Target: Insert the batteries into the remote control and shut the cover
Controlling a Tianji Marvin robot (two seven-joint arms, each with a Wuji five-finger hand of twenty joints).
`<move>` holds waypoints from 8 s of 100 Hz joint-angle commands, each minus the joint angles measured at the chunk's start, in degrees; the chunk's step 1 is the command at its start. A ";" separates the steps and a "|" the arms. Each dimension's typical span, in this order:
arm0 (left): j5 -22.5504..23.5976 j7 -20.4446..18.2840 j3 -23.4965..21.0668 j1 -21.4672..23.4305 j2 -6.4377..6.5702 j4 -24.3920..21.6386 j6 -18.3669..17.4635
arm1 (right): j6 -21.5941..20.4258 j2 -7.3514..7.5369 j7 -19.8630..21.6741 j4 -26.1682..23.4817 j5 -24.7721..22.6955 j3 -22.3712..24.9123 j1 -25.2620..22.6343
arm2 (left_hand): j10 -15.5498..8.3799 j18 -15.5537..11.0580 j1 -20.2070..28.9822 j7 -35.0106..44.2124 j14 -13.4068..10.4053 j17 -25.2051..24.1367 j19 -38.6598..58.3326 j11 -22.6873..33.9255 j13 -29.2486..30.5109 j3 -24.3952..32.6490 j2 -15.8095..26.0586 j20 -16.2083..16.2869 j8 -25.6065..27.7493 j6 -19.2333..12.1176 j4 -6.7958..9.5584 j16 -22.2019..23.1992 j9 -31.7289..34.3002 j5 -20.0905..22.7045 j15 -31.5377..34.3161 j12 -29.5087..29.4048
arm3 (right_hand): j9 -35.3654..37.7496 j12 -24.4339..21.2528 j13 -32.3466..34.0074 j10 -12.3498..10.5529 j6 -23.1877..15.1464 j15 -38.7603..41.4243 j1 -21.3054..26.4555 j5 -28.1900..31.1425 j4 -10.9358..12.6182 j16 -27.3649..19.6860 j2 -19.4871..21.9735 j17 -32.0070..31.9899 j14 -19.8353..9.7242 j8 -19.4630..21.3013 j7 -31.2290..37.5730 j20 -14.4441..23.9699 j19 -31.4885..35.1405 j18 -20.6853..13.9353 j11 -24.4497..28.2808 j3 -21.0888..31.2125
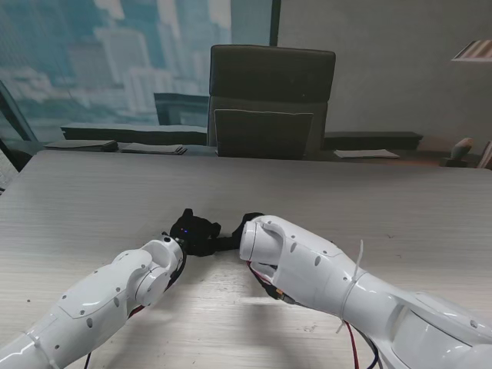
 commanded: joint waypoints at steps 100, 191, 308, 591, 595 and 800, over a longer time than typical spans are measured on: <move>-0.54 -1.48 1.31 0.86 -0.14 1.89 -0.19 | -3.33 1.51 0.96 2.74 1.57 1.32 -4.04 | -5.72 0.40 3.18 3.87 1.04 -0.10 1.41 -3.32 0.64 2.55 3.22 0.84 1.09 -7.82 2.65 0.42 2.54 4.89 0.78 -1.14 | -7.60 -1.24 -4.64 2.22 -0.44 -5.72 7.07 -3.64 11.33 1.88 9.93 -4.32 -1.11 12.32 -25.50 0.68 -2.32 -0.91 -6.31 -2.99; 0.43 -0.53 0.26 1.22 -0.19 1.49 0.63 | -7.23 6.21 -3.41 -7.91 -5.19 8.04 -9.88 | -5.94 0.48 3.43 3.69 0.88 -0.10 1.36 -4.04 0.53 3.42 2.27 0.81 0.99 -7.97 2.35 0.33 2.30 4.47 0.62 -0.43 | -10.84 -1.34 -9.00 3.03 -0.67 -6.61 -2.53 -7.66 10.20 2.33 12.53 -9.57 -0.53 10.86 -26.52 0.22 -3.70 -3.03 -6.57 -9.40; 7.35 1.80 -8.55 4.33 0.44 -2.91 1.41 | -17.08 13.13 -2.53 -23.49 -18.96 19.61 -18.87 | -3.07 0.36 -13.63 -13.96 -0.04 -1.95 -0.95 -11.56 -5.09 15.70 3.58 -0.36 1.25 -2.13 5.15 -0.83 -8.47 -0.79 -3.18 -5.07 | -13.49 -1.98 -11.93 2.26 -3.59 -9.30 -0.87 -11.17 10.46 2.33 10.98 -13.36 -1.38 10.33 -31.78 -2.21 -8.68 -3.47 -8.59 -8.92; -0.18 -0.53 -5.49 2.20 -0.06 1.46 -3.25 | -52.30 21.17 12.39 -33.13 -48.36 49.52 -32.10 | -1.10 -0.07 -13.64 -24.04 -0.11 -2.83 -2.88 -15.75 -9.12 11.09 4.49 -1.43 -3.79 1.14 5.45 -1.82 -15.61 -5.72 -5.85 -7.40 | -36.23 -4.35 -21.94 -9.05 -14.26 -29.29 8.70 -38.43 8.59 -1.86 -10.42 -14.46 -12.54 7.26 -23.94 -1.49 -24.92 -8.11 -13.47 6.96; -0.19 -0.53 -5.50 2.21 -0.06 1.47 -3.27 | -52.74 21.23 12.45 -33.21 -48.82 49.95 -32.42 | -1.12 -0.06 -13.61 -24.03 -0.04 -2.83 -2.88 -15.74 -9.10 11.10 4.48 -1.42 -3.78 1.14 5.46 -1.82 -15.58 -5.70 -5.83 -7.39 | -36.19 -4.37 -22.10 -9.24 -13.99 -29.19 8.23 -38.43 8.39 -1.80 -10.78 -14.73 -12.93 7.15 -23.90 -1.52 -25.19 -8.26 -13.42 6.89; -0.87 -2.64 -5.40 2.42 0.05 0.70 -2.32 | -39.05 20.17 1.18 -11.63 -39.82 33.48 -28.17 | -1.07 -0.09 -13.87 -23.67 0.24 -2.76 -2.61 -15.52 -8.70 10.33 5.67 -1.27 -3.59 0.91 5.73 -1.72 -14.64 -4.89 -5.54 -7.26 | -29.36 -3.37 -13.62 -8.98 -15.61 -20.58 11.68 -24.74 1.02 -0.86 -11.99 -10.42 -15.08 7.37 -4.29 0.76 -17.85 -10.73 -9.71 10.55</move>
